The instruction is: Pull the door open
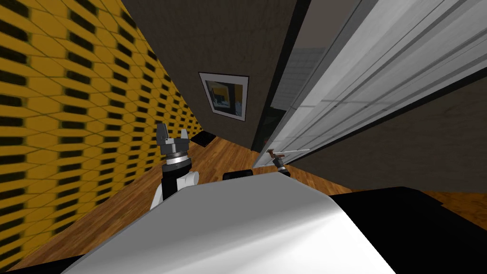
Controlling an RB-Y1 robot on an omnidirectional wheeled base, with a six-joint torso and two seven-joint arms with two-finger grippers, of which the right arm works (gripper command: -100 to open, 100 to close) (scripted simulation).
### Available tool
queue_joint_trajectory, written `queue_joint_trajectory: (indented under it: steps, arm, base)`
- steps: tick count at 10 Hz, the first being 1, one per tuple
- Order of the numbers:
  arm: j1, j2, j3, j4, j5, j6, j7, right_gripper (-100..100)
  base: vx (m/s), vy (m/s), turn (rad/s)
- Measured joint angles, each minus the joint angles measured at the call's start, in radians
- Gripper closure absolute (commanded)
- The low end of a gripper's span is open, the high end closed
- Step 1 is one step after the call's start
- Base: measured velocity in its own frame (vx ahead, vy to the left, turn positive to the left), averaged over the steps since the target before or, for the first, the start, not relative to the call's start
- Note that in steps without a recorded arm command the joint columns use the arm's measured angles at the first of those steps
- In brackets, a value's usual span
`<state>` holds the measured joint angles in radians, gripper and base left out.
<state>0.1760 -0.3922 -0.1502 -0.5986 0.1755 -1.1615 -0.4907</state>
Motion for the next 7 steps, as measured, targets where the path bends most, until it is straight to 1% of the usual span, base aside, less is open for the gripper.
queue_joint_trajectory:
  steps: [1,2,3,4,5,6,7]
  arm:
    - [0.008,-0.005,-0.001,0.013,0.003,-0.023,-0.004,100]
    - [0.027,-0.009,-0.001,-0.004,0.007,-0.03,-0.012,100]
    - [0.041,-0.013,-0.002,-0.009,0.01,-0.038,-0.017,100]
    - [0.038,-0.017,-0.002,0.01,0.013,-0.055,-0.02,100]
    - [0.032,-0.021,-0.002,0.034,0.015,-0.078,-0.021,100]
    - [0.034,-0.02,0.0,0.038,0.016,-0.083,-0.021,100]
    - [0.027,-0.02,0.014,0.037,0.003,-0.077,-0.013,100]
  base:
    - [-0.223,-0.063,0.172]
    - [-0.178,-0.051,0.159]
    - [-0.174,-0.06,0.137]
    - [-0.201,-0.06,0.113]
    - [-0.09,-0.02,0.023]
    - [-0.143,-0.037,0.049]
    - [-0.221,-0.048,0.076]
